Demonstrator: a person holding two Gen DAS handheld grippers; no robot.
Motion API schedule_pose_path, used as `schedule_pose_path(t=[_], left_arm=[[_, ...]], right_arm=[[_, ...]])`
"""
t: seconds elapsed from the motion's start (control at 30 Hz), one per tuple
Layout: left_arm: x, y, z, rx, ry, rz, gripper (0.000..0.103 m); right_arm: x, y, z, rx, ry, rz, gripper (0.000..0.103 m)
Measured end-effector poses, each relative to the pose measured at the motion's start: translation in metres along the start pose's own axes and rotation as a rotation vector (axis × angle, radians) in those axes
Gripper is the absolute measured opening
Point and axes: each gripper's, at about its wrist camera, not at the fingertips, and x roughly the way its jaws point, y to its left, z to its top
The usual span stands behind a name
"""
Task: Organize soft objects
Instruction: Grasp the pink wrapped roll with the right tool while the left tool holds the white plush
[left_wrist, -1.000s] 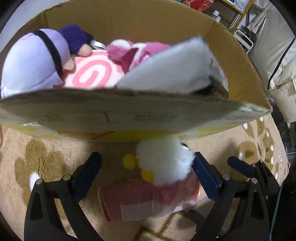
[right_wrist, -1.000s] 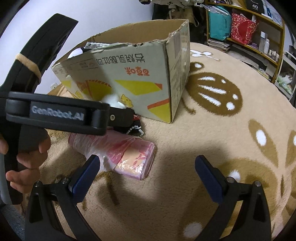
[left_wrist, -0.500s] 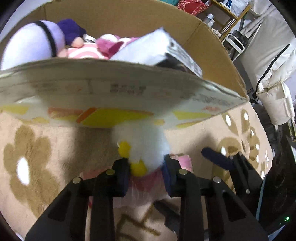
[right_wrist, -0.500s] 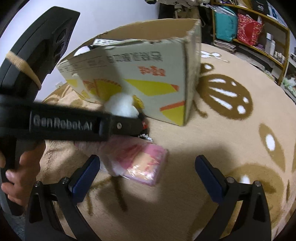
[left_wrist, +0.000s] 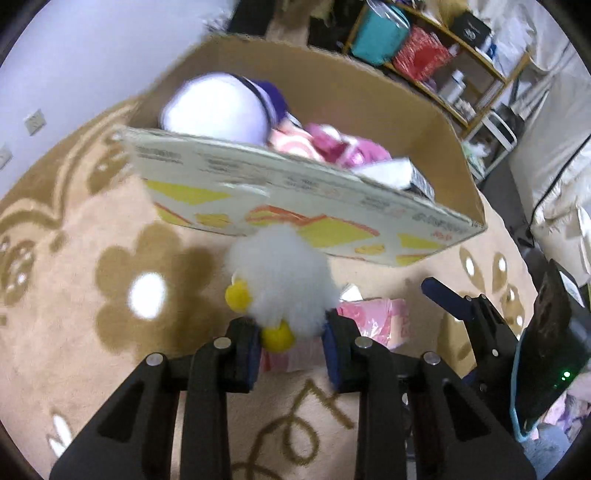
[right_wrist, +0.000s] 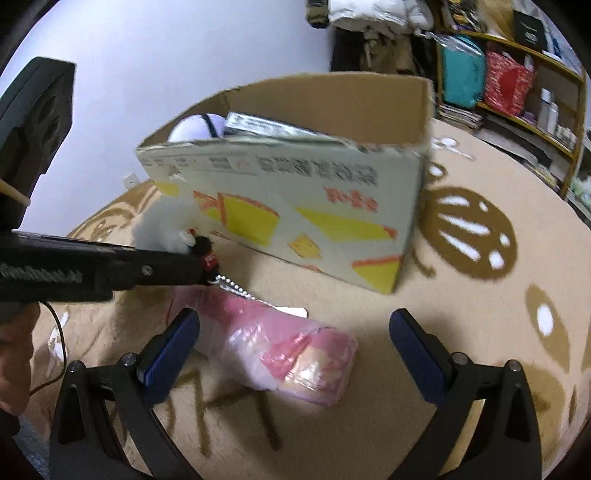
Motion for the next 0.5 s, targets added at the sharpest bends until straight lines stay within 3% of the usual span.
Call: schedule_pose_path(t=[0.07,0.5], left_arm=[[-0.012,0.005,-0.003,-0.004,-0.037,0.044,0.027],[-0.064,0.043,-0.017,-0.057,-0.095,0.191,0.027]], right_arm=[[0.002,0.003,0.004,-0.031,-0.014,0.006,0.103],[0.026,0.028,0.005,-0.11,0.011,0.06,0.103]])
